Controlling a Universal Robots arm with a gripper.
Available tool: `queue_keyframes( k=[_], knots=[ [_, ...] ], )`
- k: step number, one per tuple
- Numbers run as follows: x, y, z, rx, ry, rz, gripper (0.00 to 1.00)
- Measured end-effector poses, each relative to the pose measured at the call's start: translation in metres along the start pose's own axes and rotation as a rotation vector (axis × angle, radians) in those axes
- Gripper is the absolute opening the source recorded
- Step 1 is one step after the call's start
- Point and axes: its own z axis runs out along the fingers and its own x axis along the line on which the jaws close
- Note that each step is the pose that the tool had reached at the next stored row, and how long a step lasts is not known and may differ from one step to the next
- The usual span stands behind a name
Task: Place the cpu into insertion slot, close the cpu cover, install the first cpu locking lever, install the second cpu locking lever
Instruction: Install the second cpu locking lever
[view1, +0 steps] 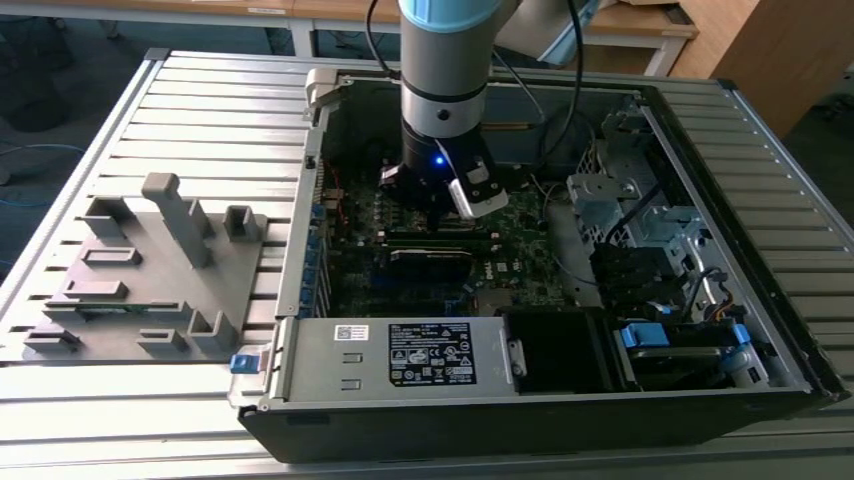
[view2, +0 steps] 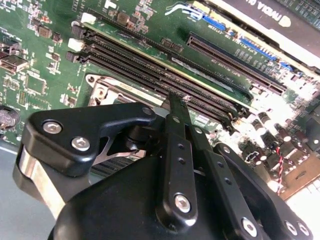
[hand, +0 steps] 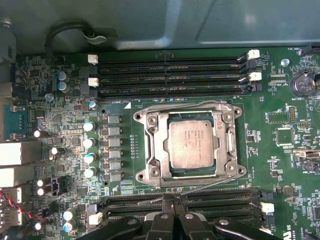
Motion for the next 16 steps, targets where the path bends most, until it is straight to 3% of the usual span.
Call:
queue_keyframes(
  k=[4, 13, 16],
  knots=[
    [0.0012, -0.0001, 0.0001, -0.0002, -0.0002, 0.0, 0.1],
    [0.0163, -0.0012, 0.001, -0.0001, -0.0004, 0.0, 0.1],
    [0.0195, -0.0015, 0.002, -0.0079, 0.0002, 0.0, 0.1]
  ],
)
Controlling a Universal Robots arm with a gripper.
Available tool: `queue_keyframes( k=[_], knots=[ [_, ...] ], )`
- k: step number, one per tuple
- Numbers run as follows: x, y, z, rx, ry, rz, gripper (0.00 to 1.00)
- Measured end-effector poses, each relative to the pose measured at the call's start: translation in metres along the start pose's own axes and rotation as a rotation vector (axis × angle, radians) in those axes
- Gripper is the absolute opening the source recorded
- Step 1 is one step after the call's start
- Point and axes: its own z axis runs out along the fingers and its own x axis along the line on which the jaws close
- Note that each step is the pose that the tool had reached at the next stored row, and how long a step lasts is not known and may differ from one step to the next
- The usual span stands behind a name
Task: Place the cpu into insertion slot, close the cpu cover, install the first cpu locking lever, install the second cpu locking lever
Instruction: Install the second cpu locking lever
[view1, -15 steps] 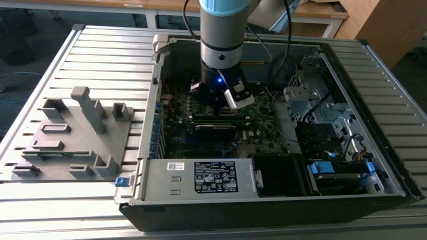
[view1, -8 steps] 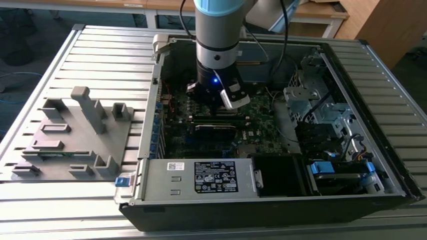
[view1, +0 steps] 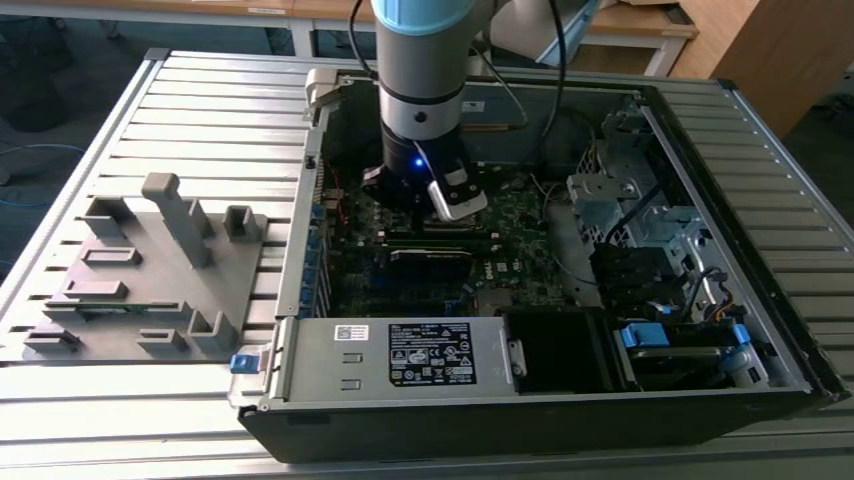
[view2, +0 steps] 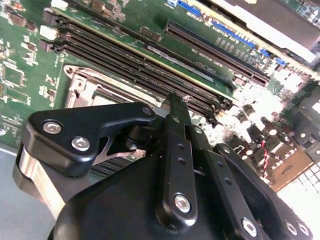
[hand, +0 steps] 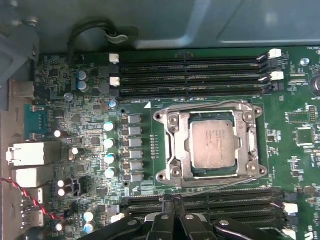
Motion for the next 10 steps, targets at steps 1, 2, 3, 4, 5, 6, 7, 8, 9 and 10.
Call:
queue_keyframes(
  k=[1, 2, 3, 4, 5, 6, 7, 8, 9, 10],
  knots=[
    [0.0003, 0.0, 0.0003, -0.0063, 0.0004, 0.0, 0.1],
    [0.0004, 0.0, 0.0003, -0.0098, 0.0007, 0.0, 0.1],
    [0.0005, 0.0, 0.0004, -0.0113, 0.0008, 0.001, 0.1],
    [0.0004, 0.0, 0.0004, -0.0148, 0.001, 0.001, 0.1],
    [0.0004, -0.0001, 0.0004, -0.0195, 0.0013, 0.001, 0.1],
    [0.0004, -0.0001, 0.0004, -0.0236, 0.0015, 0.001, 0.1],
    [0.0004, -0.0001, 0.0005, -0.0275, 0.0018, 0.001, 0.1],
    [0.0004, -0.0001, 0.0007, -0.0314, 0.0019, 0.001, 0.1],
    [0.0004, -0.0002, 0.001, -0.0351, 0.0023, 0.001, 0.1],
    [0.0005, -0.0003, 0.0018, -0.0391, 0.0026, 0.002, 0.1]
  ],
)
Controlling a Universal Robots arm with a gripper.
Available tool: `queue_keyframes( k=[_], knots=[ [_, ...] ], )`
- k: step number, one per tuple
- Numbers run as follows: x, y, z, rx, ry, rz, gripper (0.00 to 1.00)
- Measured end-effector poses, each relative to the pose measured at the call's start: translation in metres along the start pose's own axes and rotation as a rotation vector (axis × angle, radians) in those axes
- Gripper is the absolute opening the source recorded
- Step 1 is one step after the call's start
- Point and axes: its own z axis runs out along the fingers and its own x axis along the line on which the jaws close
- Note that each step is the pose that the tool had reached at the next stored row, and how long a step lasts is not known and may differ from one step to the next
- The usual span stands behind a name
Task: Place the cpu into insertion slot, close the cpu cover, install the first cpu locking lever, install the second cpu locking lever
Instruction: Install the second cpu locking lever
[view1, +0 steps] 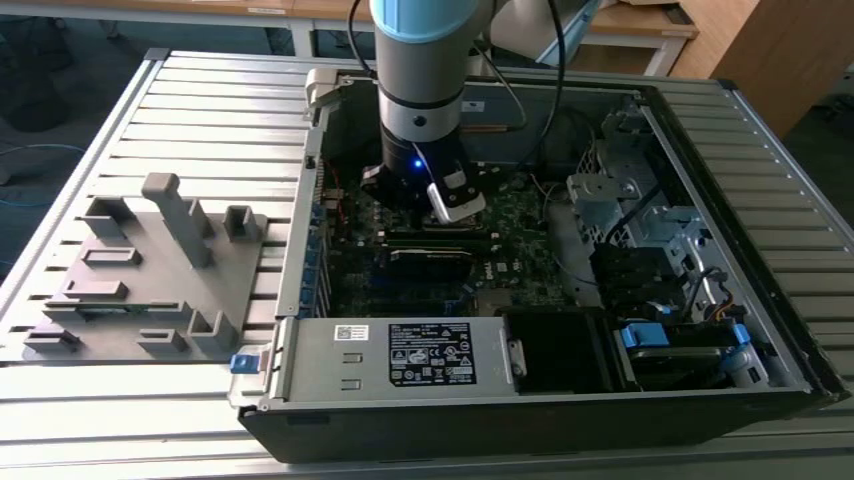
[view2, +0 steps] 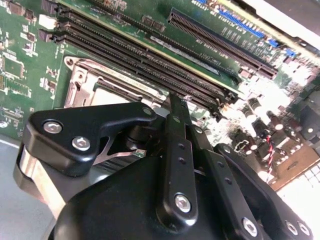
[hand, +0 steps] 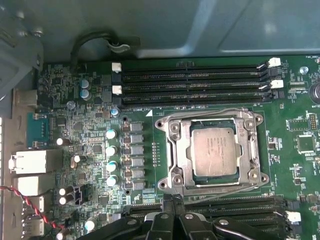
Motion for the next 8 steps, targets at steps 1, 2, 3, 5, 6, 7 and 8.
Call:
queue_keyframes(
  k=[1, 2, 3, 5, 6, 7, 8],
  knots=[
    [0.0001, -0.0002, 0.001, -0.0029, 0.0001, 0.0, 0.1],
    [0.0001, -0.0003, 0.0019, -0.0056, 0.0003, 0.0, 0.1],
    [0.0002, -0.0005, 0.0027, -0.0083, 0.0006, 0.0, 0.1],
    [0.0003, -0.0008, 0.004, -0.0136, 0.0009, 0.001, 0.1],
    [0.0003, -0.001, 0.0043, -0.0166, 0.0012, 0.001, 0.1],
    [0.0003, -0.0011, 0.0047, -0.0207, 0.0015, 0.001, 0.1],
    [0.0004, -0.0014, 0.0052, -0.0249, 0.0017, 0.001, 0.1]
  ],
)
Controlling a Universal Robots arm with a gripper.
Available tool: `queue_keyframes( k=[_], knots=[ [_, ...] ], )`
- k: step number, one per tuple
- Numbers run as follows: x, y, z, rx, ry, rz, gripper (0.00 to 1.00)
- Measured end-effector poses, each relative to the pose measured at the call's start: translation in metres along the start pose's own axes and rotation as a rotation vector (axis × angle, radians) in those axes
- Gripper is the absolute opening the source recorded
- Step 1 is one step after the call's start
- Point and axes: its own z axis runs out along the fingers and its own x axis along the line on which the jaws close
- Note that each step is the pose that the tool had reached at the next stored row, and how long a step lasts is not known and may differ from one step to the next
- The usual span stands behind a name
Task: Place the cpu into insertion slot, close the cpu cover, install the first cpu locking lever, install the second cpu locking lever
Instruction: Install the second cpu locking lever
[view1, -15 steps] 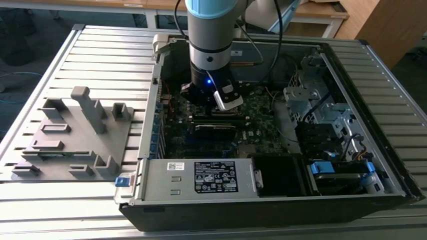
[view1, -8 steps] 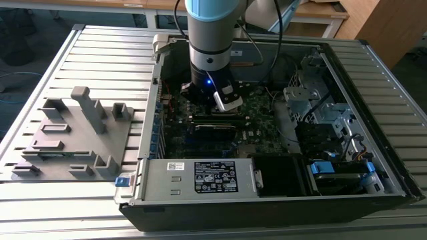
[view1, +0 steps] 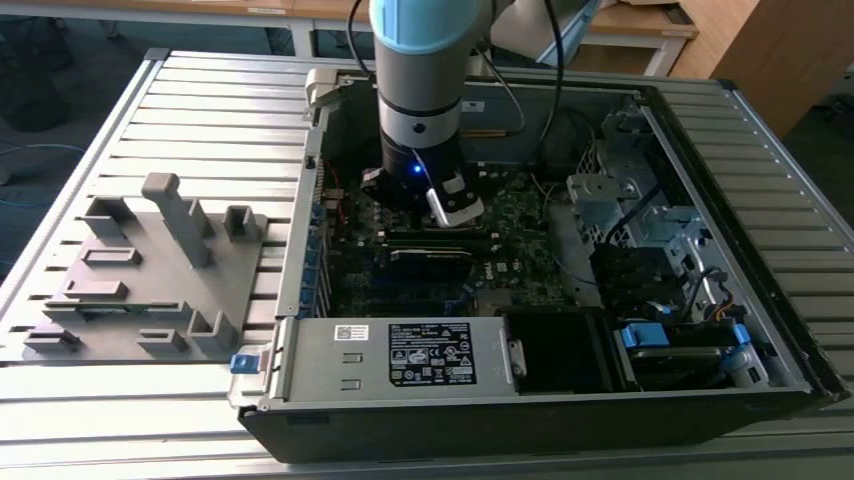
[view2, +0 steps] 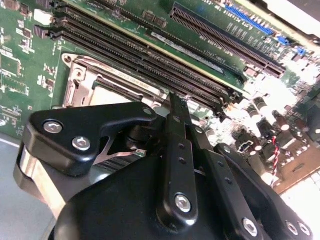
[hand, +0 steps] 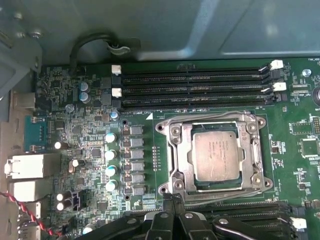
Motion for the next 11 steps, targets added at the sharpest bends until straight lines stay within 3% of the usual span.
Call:
queue_keyframes(
  k=[11],
  knots=[
    [0.0002, -0.007, 0.0047, -0.0524, 0.0035, 0.002, 0.1]
  ],
)
